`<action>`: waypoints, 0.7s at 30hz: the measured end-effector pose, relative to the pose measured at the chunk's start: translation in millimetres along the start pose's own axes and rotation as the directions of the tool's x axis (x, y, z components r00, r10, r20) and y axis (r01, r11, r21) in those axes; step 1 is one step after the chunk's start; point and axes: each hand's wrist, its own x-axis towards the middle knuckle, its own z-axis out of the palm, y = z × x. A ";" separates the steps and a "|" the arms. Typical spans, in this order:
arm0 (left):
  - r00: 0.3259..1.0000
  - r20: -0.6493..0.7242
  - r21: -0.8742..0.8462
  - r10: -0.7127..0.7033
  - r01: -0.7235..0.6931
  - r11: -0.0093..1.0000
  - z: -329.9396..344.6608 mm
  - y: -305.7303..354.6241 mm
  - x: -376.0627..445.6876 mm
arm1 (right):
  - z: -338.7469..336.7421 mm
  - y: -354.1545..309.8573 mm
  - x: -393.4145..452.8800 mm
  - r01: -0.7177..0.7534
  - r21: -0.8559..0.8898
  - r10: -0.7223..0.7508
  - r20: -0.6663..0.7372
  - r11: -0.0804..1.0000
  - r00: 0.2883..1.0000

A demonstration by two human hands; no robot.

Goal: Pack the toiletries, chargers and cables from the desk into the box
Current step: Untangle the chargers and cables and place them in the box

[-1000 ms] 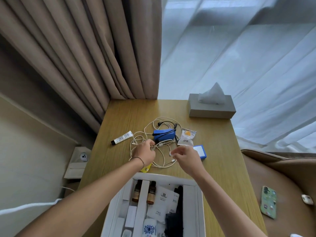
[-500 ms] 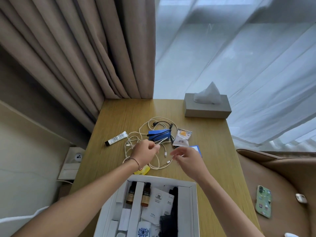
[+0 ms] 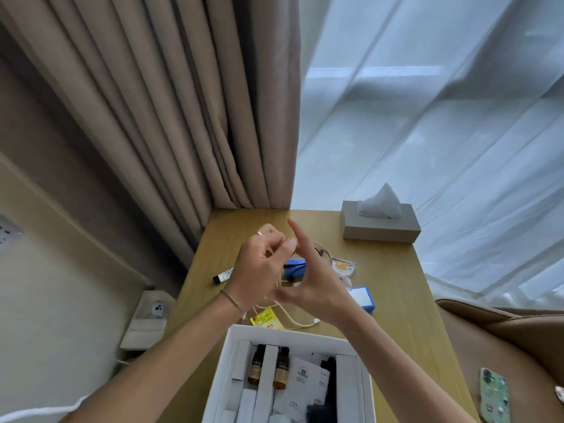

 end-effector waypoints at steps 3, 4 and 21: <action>0.995 -0.098 -0.025 0.033 -0.035 0.999 -21.9 24.1 -2.7 | 18.1 -9.2 11.6 -0.013 0.222 0.019 -0.023 0.975 1.000; 0.993 -0.119 -0.074 0.012 -0.021 0.997 -29.7 29.8 -2.1 | 22.7 -13.4 15.8 -0.020 0.261 0.024 -0.014 0.965 1.000; 0.895 -0.439 -0.373 -0.084 -0.096 0.923 -176.4 27.0 -15.0 | -9.5 -40.5 37.0 -0.156 0.417 0.060 0.236 0.896 0.970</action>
